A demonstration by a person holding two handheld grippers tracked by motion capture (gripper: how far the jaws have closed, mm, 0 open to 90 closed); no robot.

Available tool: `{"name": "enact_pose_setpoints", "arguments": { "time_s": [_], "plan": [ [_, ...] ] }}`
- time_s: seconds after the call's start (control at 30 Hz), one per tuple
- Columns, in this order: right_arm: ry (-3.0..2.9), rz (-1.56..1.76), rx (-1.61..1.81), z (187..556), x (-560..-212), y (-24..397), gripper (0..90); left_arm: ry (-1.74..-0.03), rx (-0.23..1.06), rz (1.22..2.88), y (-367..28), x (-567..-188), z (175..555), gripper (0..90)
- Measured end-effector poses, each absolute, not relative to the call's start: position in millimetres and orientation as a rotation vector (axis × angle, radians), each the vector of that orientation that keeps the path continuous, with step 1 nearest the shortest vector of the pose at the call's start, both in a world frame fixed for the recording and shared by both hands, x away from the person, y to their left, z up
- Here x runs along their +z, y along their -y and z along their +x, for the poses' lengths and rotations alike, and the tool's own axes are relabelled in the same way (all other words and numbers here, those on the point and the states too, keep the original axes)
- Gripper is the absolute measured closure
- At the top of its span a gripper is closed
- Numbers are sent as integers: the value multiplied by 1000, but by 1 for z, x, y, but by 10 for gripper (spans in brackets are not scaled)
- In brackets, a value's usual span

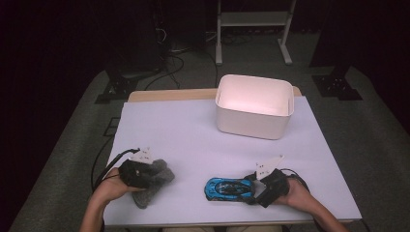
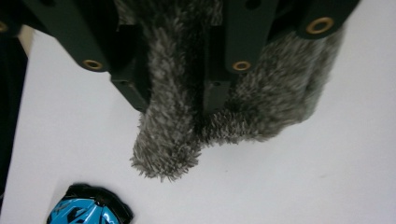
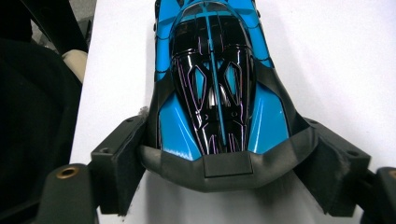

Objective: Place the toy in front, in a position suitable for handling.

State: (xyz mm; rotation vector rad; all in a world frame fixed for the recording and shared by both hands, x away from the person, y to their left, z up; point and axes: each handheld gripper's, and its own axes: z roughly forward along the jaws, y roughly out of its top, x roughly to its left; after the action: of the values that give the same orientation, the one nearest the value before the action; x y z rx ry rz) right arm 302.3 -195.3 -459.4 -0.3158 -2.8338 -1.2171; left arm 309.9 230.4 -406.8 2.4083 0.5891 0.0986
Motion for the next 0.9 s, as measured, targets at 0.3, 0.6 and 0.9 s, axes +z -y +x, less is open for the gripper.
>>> {"name": "enact_pose_setpoints", "arguments": {
  "time_s": [0.3,0.6,0.9],
  "plan": [
    [2777,-354,-1250,305,-445,200,181,-585,98,2342,-224,-407,307,491],
    [2806,-404,-1248,321,-416,210,169,-589,136,2283,-222,-406,307,320],
    [2852,-431,-1201,349,-392,209,168,-618,148,2228,-219,-400,309,180]
  ]
}}
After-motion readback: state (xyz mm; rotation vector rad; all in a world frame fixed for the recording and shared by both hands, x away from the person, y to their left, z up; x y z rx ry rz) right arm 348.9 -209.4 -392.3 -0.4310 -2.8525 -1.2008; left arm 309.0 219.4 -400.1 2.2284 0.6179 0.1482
